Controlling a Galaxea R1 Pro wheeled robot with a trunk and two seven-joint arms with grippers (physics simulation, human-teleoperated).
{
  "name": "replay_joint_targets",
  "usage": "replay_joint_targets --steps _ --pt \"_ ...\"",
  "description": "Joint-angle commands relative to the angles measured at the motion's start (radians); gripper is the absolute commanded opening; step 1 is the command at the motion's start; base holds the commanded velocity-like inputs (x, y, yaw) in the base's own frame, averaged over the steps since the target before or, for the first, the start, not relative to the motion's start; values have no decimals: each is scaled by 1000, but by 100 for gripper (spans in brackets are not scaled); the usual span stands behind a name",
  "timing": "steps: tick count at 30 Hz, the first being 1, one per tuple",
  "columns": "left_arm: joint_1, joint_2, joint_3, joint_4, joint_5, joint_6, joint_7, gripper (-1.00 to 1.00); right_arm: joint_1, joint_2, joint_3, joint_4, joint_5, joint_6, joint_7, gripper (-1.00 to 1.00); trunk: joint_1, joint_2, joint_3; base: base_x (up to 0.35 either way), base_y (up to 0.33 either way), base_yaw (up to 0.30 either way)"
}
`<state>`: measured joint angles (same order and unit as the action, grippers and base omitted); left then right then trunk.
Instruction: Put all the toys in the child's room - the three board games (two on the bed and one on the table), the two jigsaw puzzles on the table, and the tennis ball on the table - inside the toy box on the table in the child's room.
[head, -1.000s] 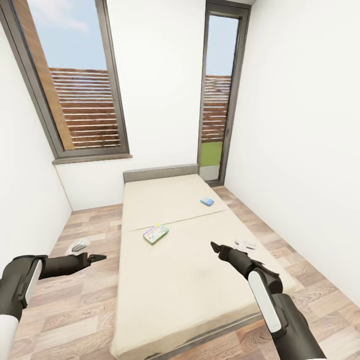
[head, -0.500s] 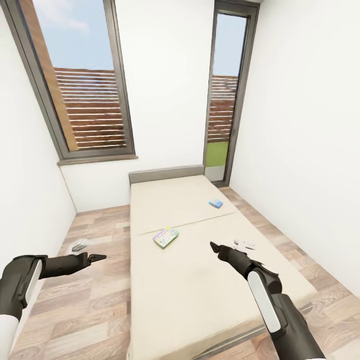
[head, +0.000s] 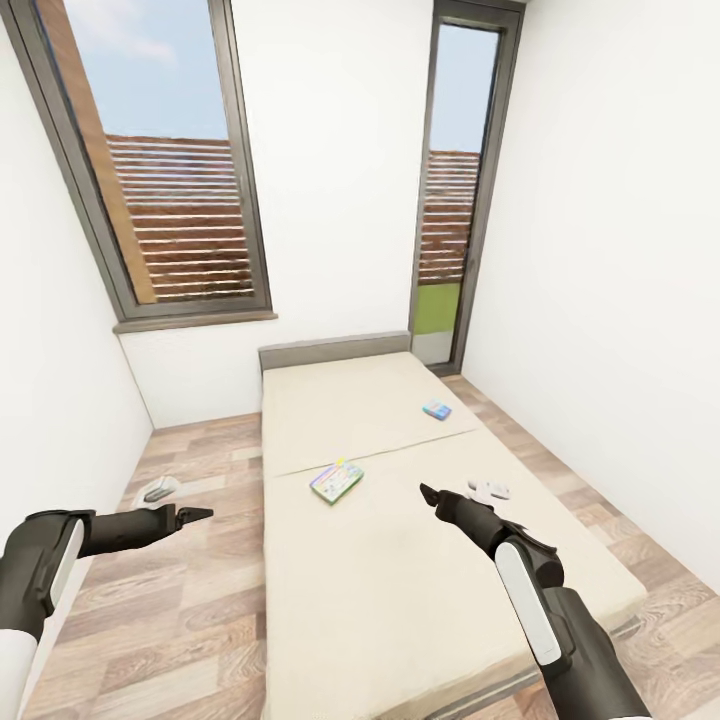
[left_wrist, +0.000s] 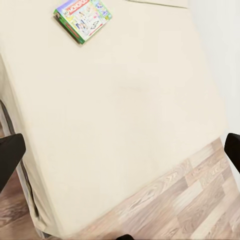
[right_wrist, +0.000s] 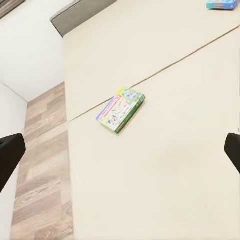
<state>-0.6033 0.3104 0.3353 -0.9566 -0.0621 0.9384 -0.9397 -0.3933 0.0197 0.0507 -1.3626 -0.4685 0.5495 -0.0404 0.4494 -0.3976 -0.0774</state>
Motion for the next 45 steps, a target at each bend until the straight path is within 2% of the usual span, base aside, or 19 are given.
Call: replay_joint_targets --steps 1,45 --pt "-1 0 2 0 -7 6 -8 100 -1 0 0 -1 -7 4 -5 100 1 -2 -2 -59 67 -97" --pt "-1 2 7 -1 -7 8 -9 100 -1 0 0 4 -7 3 -4 100 1 -2 -2 -22 72 -269"
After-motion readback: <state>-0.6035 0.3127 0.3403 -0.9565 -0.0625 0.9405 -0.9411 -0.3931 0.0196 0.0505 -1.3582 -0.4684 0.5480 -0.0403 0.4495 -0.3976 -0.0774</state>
